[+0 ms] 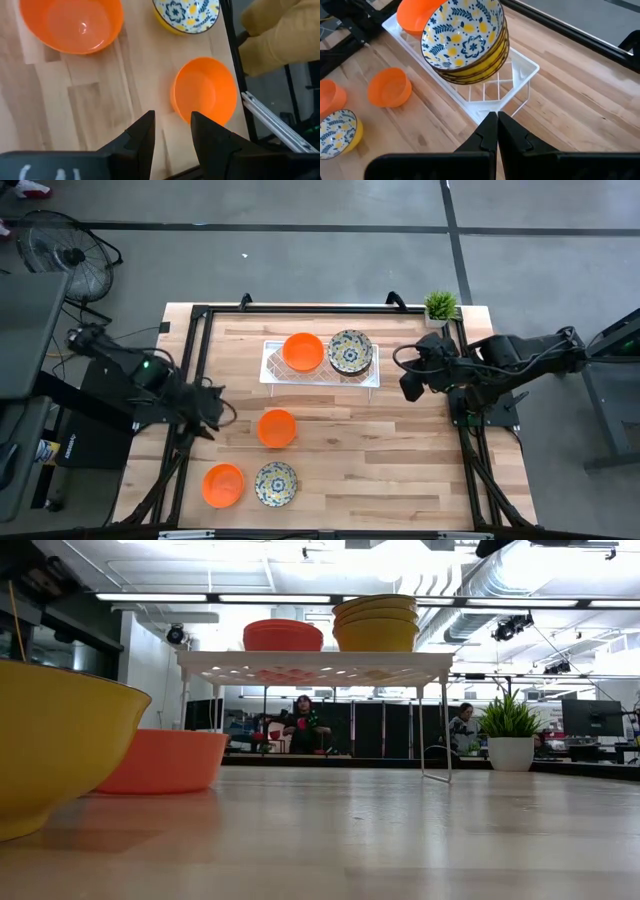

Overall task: Pick & Place Mini bowls
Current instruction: Stack the orange bowl on top of the other orange bowls on the shelf

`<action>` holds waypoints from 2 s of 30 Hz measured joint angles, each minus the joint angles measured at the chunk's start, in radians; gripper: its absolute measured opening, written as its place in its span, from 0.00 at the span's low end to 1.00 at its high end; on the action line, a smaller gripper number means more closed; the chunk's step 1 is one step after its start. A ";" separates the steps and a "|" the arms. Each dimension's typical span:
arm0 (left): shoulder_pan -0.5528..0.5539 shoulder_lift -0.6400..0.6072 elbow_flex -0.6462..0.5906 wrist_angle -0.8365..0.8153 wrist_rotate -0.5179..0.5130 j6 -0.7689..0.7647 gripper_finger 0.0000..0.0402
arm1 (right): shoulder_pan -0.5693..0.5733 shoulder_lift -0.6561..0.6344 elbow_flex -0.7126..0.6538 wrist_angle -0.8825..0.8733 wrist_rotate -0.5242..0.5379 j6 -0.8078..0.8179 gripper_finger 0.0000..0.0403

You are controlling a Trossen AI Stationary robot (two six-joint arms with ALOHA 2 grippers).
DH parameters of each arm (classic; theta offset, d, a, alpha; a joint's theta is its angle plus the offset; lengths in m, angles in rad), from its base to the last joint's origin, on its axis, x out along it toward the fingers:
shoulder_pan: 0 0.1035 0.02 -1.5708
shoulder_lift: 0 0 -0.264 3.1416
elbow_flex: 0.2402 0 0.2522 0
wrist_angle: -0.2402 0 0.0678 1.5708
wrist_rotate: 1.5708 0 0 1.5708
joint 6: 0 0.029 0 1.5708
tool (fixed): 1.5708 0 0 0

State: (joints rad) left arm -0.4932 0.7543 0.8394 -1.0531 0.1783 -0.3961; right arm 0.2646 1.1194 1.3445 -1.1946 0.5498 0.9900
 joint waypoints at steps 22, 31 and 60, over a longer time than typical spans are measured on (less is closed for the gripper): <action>-0.543 0.413 0.000 0.072 -0.373 -0.641 0.31 | 0.000 0.000 0.000 0.016 -0.047 0.005 0.00; -0.542 0.573 0.000 0.176 -0.348 -0.682 0.31 | 0.000 0.000 0.000 0.017 -0.094 0.059 0.00; -0.540 0.696 0.053 0.242 -0.270 -0.760 0.31 | 0.000 0.000 0.000 0.058 -0.184 -0.014 0.00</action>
State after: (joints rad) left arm -1.0336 1.4506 0.8928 -0.8110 -0.0917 -1.1556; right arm 0.2646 1.1194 1.3445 -1.1365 0.3655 0.9761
